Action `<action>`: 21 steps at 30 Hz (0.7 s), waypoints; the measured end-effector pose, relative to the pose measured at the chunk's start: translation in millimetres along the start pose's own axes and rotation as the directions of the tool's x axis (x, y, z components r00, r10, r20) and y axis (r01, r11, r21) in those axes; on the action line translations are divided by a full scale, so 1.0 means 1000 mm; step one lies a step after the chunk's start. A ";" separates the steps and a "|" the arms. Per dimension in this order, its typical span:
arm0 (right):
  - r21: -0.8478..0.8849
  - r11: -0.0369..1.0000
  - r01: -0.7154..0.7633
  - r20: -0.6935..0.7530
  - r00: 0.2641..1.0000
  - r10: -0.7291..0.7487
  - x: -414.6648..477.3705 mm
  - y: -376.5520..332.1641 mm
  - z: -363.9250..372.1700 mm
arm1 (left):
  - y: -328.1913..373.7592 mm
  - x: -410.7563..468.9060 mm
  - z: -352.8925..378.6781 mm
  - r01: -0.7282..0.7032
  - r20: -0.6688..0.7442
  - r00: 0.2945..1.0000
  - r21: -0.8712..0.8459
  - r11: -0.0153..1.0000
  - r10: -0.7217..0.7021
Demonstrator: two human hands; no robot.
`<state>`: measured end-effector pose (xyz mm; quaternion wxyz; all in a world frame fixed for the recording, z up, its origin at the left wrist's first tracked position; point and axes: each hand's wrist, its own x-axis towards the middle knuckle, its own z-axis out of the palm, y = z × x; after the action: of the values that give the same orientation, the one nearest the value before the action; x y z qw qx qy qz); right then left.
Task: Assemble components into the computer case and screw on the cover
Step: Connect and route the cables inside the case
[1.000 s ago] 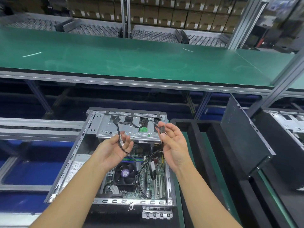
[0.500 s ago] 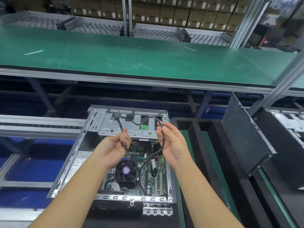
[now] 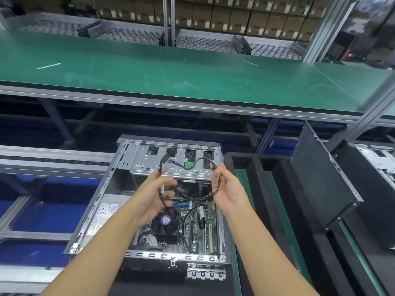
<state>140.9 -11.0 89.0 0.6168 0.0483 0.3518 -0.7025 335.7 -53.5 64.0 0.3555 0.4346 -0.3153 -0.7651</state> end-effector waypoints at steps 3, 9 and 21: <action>-0.007 1.000 0.002 -0.016 1.000 -0.002 0.000 0.001 -0.002 | -0.008 0.002 -0.003 -0.195 -0.069 0.976 0.152 0.969 0.207; -0.184 0.980 0.081 0.044 0.996 -0.074 0.006 0.002 -0.003 | -0.003 -0.001 -0.010 -0.382 -0.041 0.884 0.509 0.771 0.465; -0.914 -0.163 0.371 0.397 0.900 -0.179 0.012 0.030 -0.019 | 0.000 -0.008 0.003 -0.427 0.094 0.902 0.348 0.835 0.422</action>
<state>158.2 -10.2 55.4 0.3053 -0.5416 0.7105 -0.3296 336.1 -46.5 69.3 0.4283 0.4063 -0.5408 -0.5992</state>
